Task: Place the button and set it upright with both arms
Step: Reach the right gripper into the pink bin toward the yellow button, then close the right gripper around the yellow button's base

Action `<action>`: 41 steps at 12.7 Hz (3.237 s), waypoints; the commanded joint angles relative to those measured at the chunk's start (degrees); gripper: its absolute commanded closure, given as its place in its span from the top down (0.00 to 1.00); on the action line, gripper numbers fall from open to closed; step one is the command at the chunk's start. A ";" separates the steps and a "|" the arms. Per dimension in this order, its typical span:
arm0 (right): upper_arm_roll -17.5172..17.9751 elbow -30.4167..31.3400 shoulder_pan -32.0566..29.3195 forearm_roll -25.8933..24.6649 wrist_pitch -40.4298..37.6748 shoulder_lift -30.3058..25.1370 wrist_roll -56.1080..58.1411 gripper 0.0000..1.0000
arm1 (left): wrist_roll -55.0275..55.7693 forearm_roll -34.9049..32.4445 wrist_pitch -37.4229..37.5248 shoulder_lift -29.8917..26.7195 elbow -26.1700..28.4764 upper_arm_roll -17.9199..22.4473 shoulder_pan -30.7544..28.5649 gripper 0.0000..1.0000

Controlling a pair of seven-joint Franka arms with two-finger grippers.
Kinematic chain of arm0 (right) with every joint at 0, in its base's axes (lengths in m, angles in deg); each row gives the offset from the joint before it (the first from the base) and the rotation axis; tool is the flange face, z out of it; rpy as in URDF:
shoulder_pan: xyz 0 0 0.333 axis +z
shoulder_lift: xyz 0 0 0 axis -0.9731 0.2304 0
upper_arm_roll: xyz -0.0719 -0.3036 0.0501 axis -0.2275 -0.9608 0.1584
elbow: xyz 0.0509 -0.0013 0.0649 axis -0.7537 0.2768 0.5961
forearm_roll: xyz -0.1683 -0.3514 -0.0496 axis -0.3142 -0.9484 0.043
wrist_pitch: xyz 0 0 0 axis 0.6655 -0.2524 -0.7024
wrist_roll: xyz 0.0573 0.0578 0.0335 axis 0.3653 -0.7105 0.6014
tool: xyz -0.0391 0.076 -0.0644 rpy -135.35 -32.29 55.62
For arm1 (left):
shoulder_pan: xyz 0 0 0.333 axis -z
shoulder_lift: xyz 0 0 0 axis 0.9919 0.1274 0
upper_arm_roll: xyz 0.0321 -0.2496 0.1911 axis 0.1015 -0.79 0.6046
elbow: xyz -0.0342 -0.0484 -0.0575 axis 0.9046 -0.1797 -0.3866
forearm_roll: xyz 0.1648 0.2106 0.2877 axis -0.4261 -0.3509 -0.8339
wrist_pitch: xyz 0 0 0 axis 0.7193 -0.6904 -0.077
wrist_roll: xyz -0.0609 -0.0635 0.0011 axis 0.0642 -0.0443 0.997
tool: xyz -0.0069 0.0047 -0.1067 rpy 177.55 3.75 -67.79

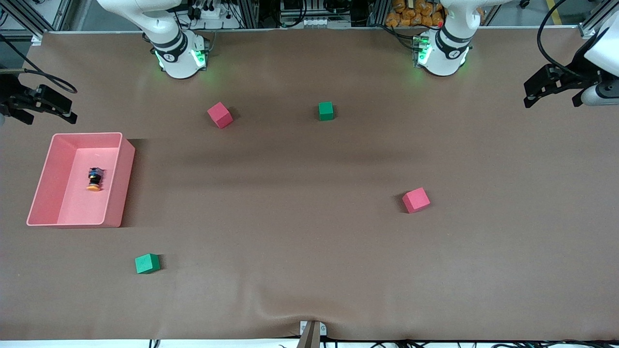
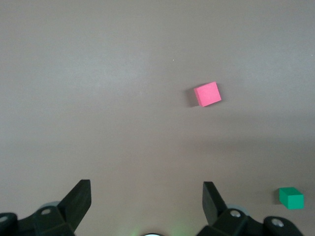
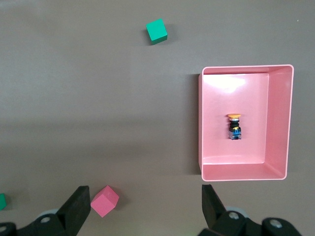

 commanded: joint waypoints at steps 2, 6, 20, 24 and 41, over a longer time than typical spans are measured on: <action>-1.01 -0.69 1.26 -0.57 -0.08 0.27 0.71 1.00 | -1.43 0.67 0.99 0.36 -1.26 -0.20 -0.24 1.00; -1.18 -0.42 0.30 -0.48 -0.61 0.88 0.80 1.00 | -0.74 0.58 0.90 1.06 -2.22 -0.20 0.03 1.00; -1.36 19.60 -18.86 -0.66 26.17 14.40 21.45 1.00 | -2.05 0.67 0.99 1.50 -1.53 0.24 -1.98 1.00; -1.18 20.23 -22.63 -0.31 34.43 22.05 28.99 1.00 | -1.79 0.93 0.73 1.50 -1.88 0.15 -1.99 1.00; -1.01 25.59 -24.84 8.31 51.34 33.84 37.71 0.00 | -1.00 1.28 0.20 2.12 -1.88 0.06 -1.99 1.00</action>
